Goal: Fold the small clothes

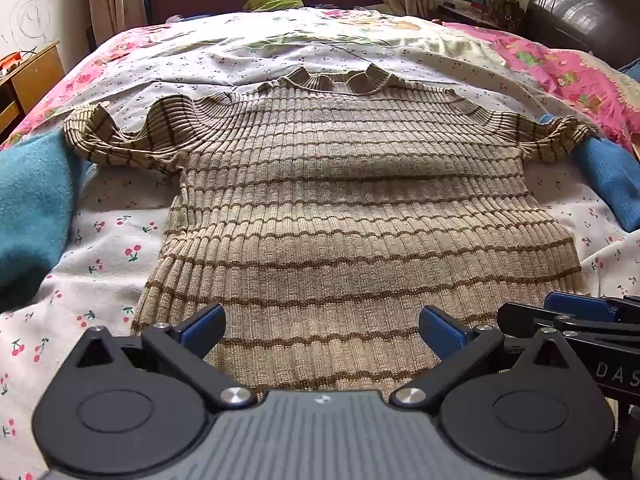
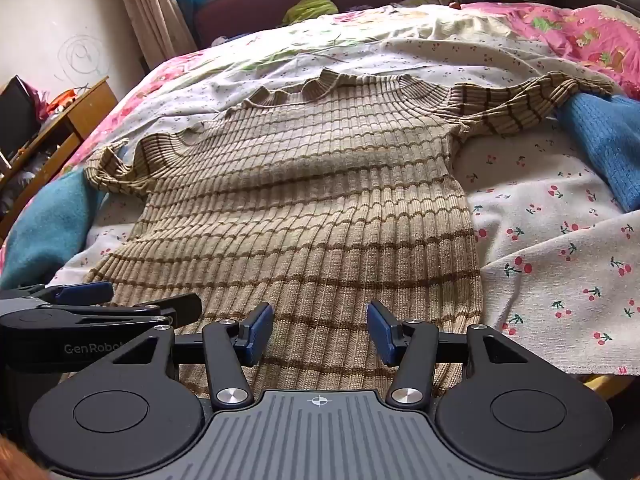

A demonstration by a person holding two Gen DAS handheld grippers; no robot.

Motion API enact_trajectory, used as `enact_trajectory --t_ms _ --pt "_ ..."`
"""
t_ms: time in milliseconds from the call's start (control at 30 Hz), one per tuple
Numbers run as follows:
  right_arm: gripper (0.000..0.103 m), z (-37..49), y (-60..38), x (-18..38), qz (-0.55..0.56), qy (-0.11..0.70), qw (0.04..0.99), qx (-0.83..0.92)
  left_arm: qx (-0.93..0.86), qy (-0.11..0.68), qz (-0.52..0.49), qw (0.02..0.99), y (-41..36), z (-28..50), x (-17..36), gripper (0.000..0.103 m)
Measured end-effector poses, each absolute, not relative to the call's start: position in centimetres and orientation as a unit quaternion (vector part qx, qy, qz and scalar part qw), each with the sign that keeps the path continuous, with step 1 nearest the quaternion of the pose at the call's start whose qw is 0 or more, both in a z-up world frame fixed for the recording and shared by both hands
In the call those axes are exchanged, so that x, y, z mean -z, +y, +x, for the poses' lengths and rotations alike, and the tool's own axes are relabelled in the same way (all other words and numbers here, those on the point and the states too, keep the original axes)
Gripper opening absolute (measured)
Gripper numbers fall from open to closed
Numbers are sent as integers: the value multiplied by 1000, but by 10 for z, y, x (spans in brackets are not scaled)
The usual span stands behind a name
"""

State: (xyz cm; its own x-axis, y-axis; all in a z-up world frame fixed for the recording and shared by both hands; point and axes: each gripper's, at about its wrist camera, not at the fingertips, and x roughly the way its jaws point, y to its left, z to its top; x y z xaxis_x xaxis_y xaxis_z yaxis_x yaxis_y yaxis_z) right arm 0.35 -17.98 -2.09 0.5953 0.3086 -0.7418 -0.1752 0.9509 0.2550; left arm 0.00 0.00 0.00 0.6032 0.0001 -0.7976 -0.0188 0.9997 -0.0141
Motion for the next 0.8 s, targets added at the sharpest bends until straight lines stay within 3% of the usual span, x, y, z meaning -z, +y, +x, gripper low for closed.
enact_trajectory --t_ms 800 --pt "53 3 -181 23 79 429 889 -136 -7 459 -27 888 2 0 6 103"
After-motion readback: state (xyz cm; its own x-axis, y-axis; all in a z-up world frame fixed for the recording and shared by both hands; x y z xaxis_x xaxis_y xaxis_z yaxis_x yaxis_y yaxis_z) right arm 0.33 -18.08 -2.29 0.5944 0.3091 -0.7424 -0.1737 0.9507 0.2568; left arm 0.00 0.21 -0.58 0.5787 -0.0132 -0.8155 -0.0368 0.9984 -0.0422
